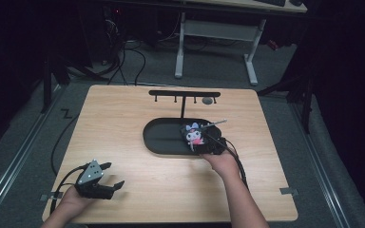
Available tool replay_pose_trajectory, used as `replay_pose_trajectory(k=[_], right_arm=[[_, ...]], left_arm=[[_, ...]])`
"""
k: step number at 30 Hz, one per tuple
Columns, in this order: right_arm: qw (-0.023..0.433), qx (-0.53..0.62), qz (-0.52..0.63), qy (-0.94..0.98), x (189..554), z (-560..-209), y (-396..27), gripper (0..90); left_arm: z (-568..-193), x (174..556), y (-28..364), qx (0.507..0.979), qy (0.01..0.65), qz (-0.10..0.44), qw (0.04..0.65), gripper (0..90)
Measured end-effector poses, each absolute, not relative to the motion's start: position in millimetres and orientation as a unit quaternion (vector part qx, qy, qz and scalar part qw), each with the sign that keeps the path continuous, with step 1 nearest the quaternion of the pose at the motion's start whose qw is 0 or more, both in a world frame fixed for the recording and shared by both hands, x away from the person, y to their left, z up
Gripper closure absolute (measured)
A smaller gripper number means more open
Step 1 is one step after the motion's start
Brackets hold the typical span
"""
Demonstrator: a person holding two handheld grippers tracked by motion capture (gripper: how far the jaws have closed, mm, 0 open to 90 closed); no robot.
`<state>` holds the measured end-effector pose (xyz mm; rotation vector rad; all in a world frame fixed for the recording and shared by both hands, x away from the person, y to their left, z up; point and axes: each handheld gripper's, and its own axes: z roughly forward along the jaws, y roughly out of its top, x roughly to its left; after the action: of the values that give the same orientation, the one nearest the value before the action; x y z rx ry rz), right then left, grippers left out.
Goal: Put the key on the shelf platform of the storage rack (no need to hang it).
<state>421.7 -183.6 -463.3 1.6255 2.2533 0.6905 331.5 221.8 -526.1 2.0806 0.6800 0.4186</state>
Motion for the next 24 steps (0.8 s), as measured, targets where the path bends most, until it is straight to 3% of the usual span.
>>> replay_pose_trajectory(k=[24], right_arm=[[0.193,0.516,0.302,0.778,363.4,-478.3,-207.0,39.3]], left_arm=[[-526.2,331.2,221.5,0.839,0.274,0.170,0.439,15.5]])
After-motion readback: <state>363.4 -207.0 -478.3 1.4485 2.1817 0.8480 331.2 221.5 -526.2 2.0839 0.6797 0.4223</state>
